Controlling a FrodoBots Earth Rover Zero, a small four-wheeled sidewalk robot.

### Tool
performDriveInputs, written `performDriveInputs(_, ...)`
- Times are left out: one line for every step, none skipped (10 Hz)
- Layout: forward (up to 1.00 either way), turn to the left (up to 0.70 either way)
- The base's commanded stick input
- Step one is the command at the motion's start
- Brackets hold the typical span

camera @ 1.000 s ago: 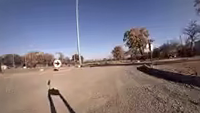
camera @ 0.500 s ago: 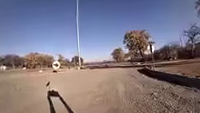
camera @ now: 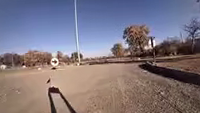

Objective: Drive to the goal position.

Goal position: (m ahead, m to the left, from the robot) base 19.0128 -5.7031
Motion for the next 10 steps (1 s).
performDriveInputs(0.5, 0.0)
performDriveInputs(0.5, 0.0)
performDriveInputs(0.5, 0.0)
performDriveInputs(0.5, 0.0)
performDriveInputs(0.5, 0.0)
performDriveInputs(0.5, 0.0)
performDriveInputs(0.5, 0.0)
performDriveInputs(0.5, 0.0)
performDriveInputs(0.5, 0.0)
performDriveInputs(0.5, 0.0)
